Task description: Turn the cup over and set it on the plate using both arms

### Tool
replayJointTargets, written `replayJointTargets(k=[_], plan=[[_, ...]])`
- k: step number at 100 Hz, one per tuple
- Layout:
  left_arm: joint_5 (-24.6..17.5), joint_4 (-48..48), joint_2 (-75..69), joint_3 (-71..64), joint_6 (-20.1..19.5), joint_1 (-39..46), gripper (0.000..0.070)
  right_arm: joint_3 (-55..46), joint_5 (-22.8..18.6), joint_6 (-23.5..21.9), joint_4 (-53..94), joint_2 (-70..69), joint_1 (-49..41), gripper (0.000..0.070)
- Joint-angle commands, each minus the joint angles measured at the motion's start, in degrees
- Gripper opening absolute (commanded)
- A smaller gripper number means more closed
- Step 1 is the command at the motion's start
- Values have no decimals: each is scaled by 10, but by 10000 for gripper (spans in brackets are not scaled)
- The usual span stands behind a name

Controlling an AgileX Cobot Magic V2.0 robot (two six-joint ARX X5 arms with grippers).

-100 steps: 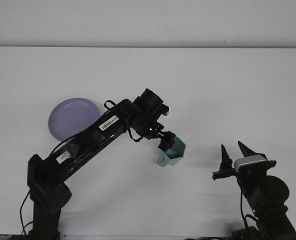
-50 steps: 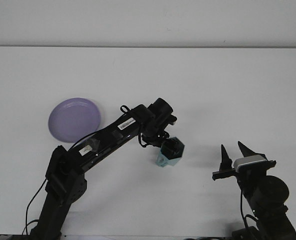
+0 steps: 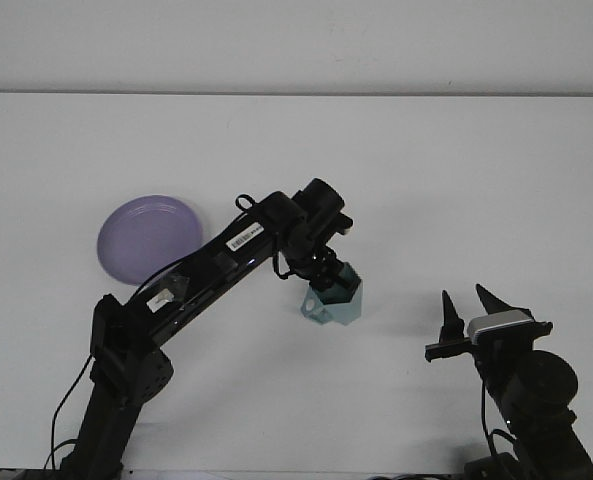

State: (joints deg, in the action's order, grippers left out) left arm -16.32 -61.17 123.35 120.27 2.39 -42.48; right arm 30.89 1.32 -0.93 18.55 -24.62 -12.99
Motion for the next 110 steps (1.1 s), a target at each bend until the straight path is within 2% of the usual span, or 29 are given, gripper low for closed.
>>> replayJointTargets(k=[1,7,22,32,45,84,98,110], plan=[[3,-19,9,37,-10,8,12,1,2,-8,-5,-2,-1,344],[7,-40,6,56,-16,19,12,1,2,-8,-5,-2,-1,344],[50,-87,-21,83,-27,62,12,1,2,-8,-5,-2,-1,344],[53,-103,-54,83,-31,106,12,1,2,-10,-5,-2,-1,344],[86,-110,-98,83,-31,171,12,1,2,-12,-5,-2,-1,344],[89,-118,-136,56,-33,359,12,1,2,-12,-5,-2,-1,344],[120,-115,-131,8,-41,400,12,1,2,-12,-4,-2,-1,344],[122,-81,-119,-42,-44,435,12,1,2,-12,-4,-2,-1,344]])
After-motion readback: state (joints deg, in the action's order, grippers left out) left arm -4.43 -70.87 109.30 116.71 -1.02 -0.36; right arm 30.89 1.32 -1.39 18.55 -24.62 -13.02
